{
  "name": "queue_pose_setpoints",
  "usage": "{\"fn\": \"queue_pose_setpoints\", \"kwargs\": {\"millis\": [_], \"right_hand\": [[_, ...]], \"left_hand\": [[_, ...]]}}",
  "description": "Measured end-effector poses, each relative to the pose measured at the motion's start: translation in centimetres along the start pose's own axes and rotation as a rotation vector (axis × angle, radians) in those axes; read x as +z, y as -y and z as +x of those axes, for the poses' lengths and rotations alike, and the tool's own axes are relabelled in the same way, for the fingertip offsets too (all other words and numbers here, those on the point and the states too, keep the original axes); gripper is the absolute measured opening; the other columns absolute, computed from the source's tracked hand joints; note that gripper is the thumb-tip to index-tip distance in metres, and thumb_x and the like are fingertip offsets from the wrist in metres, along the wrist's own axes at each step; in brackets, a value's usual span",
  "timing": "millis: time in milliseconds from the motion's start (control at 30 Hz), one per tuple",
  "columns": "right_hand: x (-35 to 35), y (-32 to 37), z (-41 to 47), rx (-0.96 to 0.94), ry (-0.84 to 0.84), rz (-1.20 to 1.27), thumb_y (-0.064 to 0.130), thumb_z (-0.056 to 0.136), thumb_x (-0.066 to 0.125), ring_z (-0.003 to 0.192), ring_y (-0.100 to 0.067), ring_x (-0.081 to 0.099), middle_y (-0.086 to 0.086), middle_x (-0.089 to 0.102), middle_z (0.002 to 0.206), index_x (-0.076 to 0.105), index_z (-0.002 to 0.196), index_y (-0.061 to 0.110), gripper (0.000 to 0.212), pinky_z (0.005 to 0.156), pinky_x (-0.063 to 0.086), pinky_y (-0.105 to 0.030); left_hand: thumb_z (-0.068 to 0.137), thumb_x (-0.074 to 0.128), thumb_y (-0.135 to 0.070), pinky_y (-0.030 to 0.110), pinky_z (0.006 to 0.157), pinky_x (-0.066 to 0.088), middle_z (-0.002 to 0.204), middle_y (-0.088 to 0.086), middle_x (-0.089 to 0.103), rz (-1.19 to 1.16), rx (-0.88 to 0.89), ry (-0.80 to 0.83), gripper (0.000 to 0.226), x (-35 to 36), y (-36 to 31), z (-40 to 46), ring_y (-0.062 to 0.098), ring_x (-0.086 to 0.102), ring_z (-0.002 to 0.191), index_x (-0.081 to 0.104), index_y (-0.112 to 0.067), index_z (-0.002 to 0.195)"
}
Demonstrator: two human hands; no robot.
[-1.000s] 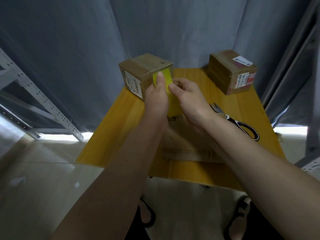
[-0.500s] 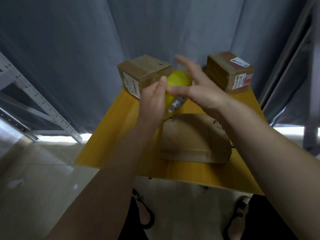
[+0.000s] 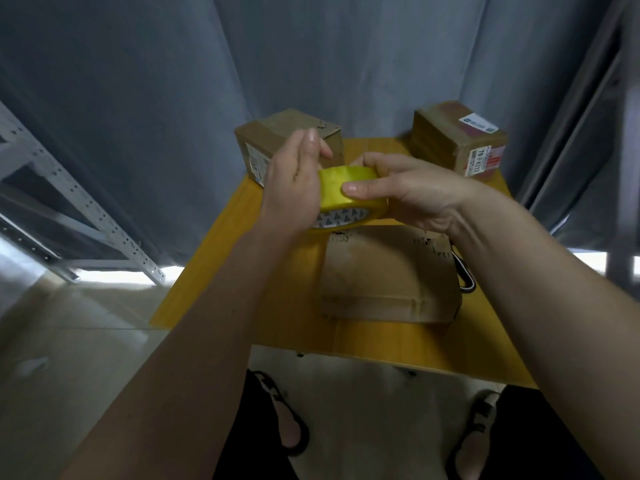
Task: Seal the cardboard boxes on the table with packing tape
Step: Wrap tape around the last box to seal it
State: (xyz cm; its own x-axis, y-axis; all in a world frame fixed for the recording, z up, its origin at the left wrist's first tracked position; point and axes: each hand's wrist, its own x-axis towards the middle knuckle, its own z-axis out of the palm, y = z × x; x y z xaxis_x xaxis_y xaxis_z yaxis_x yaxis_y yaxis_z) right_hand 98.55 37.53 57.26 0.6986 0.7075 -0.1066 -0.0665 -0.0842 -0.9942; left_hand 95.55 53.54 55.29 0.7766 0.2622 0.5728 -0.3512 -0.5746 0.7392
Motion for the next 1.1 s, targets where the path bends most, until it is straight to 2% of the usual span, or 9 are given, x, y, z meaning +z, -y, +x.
{"fn": "queue_pose_setpoints", "kwargs": {"millis": [67, 167, 267, 433, 700, 800, 900, 1000, 1100], "right_hand": [[0.0, 0.2, -0.3, 0.002, 0.011, -0.028, 0.015, 0.077, 0.068, 0.095, -0.024, 0.06, -0.01, 0.06, 0.096, 0.056, 0.099, 0.013, 0.025, 0.093, 0.049, -0.043], [0.4, 0.6, -0.2, -0.026, -0.048, -0.275, 0.009, 0.089, 0.061, 0.094, -0.024, 0.057, -0.01, 0.06, 0.099, 0.059, 0.098, 0.017, 0.012, 0.086, 0.045, -0.04], [1.5, 0.8, 0.3, -0.069, -0.149, -0.438, 0.015, 0.086, 0.062, 0.084, -0.019, 0.055, -0.006, 0.057, 0.088, 0.059, 0.091, 0.018, 0.007, 0.072, 0.043, -0.035], [2.0, 0.1, 0.4, -0.107, -0.181, -0.423, 0.023, 0.071, 0.064, 0.075, -0.017, 0.054, -0.005, 0.056, 0.082, 0.059, 0.088, 0.017, 0.019, 0.067, 0.041, -0.035], [1.7, -0.2, -0.1, -0.153, -0.163, -0.419, 0.002, 0.086, 0.058, 0.08, -0.02, 0.053, -0.01, 0.056, 0.089, 0.06, 0.103, 0.006, 0.018, 0.073, 0.039, -0.035], [1.8, -0.5, -0.3, -0.166, -0.165, -0.379, 0.008, 0.088, 0.061, 0.085, -0.019, 0.056, -0.01, 0.059, 0.094, 0.06, 0.103, 0.008, 0.015, 0.077, 0.044, -0.037], [1.7, -0.8, -0.1, -0.158, -0.169, -0.376, 0.017, 0.086, 0.069, 0.086, -0.019, 0.058, -0.01, 0.061, 0.097, 0.061, 0.107, 0.009, 0.024, 0.078, 0.046, -0.037], [1.5, -0.8, -0.1, -0.153, -0.127, -0.362, 0.013, 0.085, 0.069, 0.085, -0.016, 0.058, -0.008, 0.061, 0.095, 0.061, 0.103, 0.015, 0.02, 0.081, 0.048, -0.039], [1.4, -0.8, -0.3, -0.135, -0.085, -0.325, 0.006, 0.086, 0.066, 0.088, -0.018, 0.058, -0.009, 0.06, 0.096, 0.06, 0.105, 0.013, 0.021, 0.087, 0.048, -0.044]], "left_hand": [[0.101, 0.029, -0.032, 0.034, 0.066, 0.042, 0.067, -0.01, 0.049, 0.008, 0.022, 0.02, 0.037, -0.2, 0.3, 0.1, 0.008, 0.048, 0.065, 0.057, -0.016, 0.082], [0.101, 0.03, -0.032, 0.033, 0.062, 0.04, 0.064, -0.012, 0.048, 0.045, 0.069, 0.061, 0.036, -0.2, 0.6, 0.2, 0.006, 0.047, 0.063, 0.057, -0.018, 0.083], [0.101, 0.031, -0.03, 0.029, 0.062, 0.037, 0.064, -0.016, 0.048, 0.076, 0.109, 0.085, 0.034, -0.4, 0.6, 0.4, 0.0, 0.047, 0.063, 0.058, -0.019, 0.083], [0.1, 0.035, -0.027, 0.026, 0.061, 0.035, 0.065, -0.018, 0.049, 0.108, 0.137, 0.114, 0.03, -0.6, 0.5, 0.6, -0.002, 0.047, 0.063, 0.058, -0.019, 0.084], [0.1, 0.037, -0.027, 0.027, 0.06, 0.035, 0.061, -0.018, 0.049, 0.06, 0.114, 0.126, 0.029, -0.6, 0.5, 0.7, 0.0, 0.047, 0.061, 0.058, -0.018, 0.082], [0.1, 0.038, -0.029, 0.021, 0.06, 0.035, 0.06, -0.019, 0.049, 0.075, 0.12, 0.13, 0.03, -0.7, 0.3, 0.9, -0.002, 0.048, 0.061, 0.059, -0.018, 0.081], [0.099, 0.04, -0.029, 0.026, 0.06, 0.037, 0.061, -0.016, 0.05, 0.082, 0.116, 0.155, 0.032, -0.8, 0.4, 1.0, 0.0, 0.047, 0.061, 0.061, -0.015, 0.081], [0.098, 0.04, -0.028, 0.026, 0.061, 0.036, 0.062, -0.016, 0.05, 0.063, 0.104, 0.172, 0.031, -0.9, 0.5, 1.0, -0.002, 0.047, 0.061, 0.061, -0.015, 0.079], [0.099, 0.04, -0.027, 0.027, 0.06, 0.036, 0.061, -0.014, 0.048, 0.055, 0.098, 0.187, 0.031, -1.1, 0.6, 1.0, 0.0, 0.045, 0.059, 0.061, -0.016, 0.079]]}}
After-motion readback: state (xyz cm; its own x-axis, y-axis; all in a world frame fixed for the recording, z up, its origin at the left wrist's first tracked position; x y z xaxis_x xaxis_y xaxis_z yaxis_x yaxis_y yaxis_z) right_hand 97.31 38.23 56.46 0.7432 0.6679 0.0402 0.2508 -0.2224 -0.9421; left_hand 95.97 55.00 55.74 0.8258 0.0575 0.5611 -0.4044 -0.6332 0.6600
